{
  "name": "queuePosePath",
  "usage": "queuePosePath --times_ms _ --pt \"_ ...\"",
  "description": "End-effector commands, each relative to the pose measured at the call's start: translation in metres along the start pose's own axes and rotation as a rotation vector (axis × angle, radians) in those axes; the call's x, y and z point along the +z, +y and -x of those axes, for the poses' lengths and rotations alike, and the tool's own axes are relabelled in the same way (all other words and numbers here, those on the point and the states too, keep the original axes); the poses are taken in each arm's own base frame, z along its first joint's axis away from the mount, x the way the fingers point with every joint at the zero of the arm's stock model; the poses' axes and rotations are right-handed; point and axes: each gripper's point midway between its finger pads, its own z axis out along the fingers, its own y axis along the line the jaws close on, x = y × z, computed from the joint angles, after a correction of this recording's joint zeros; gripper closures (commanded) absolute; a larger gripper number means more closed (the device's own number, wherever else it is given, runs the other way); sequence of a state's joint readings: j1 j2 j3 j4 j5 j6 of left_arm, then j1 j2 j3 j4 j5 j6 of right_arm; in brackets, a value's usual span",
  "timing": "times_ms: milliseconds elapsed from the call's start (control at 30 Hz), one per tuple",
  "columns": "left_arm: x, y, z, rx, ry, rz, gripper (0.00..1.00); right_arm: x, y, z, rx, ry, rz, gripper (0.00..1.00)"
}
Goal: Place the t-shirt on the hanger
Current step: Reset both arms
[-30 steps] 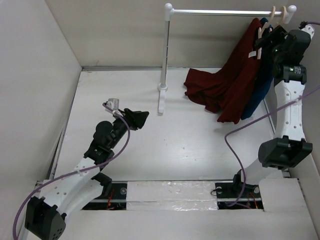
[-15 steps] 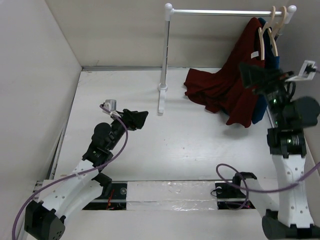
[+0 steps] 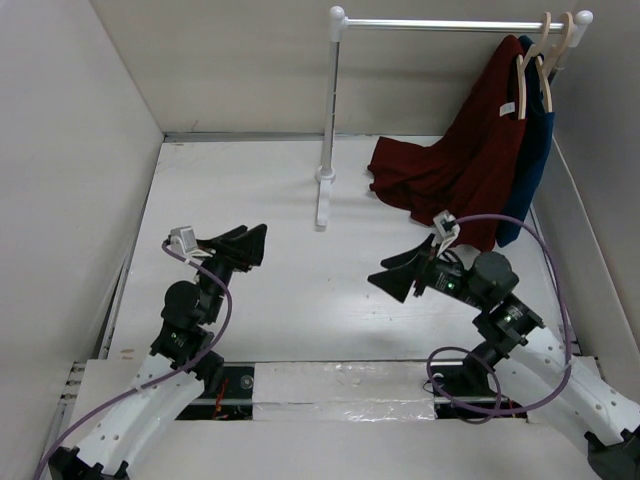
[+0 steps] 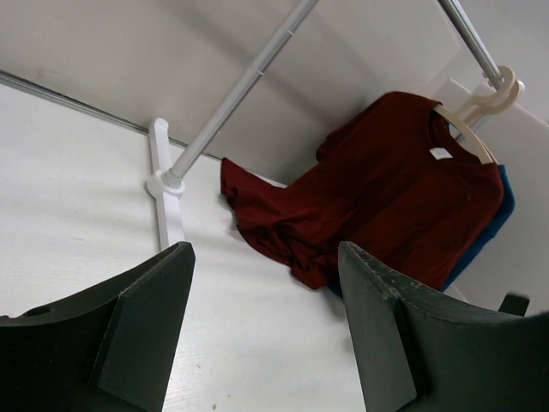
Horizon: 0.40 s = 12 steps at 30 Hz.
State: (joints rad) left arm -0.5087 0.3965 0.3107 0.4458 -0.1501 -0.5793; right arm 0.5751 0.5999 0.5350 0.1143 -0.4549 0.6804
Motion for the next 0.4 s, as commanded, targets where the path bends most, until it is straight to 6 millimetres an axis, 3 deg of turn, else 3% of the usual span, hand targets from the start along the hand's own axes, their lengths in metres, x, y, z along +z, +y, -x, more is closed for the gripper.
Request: queuePosePath --times_ms 0,233,367 --pt "0.001 0.008 0.012 0.014 -0.078 0.032 0.36 0.002 0.005 -0.004 -0.039 -0.06 -0.027 0.0" --pt "0.003 0.026 -0.015 0.012 0.0 0.082 0.39 0.001 0.003 -0.028 -0.062 -0.019 -0.109 0.0" --pt "-0.001 0.034 -0.028 -0.002 0.051 0.118 0.32 -0.001 0.006 -0.024 -0.066 -0.038 -0.112 0.0"
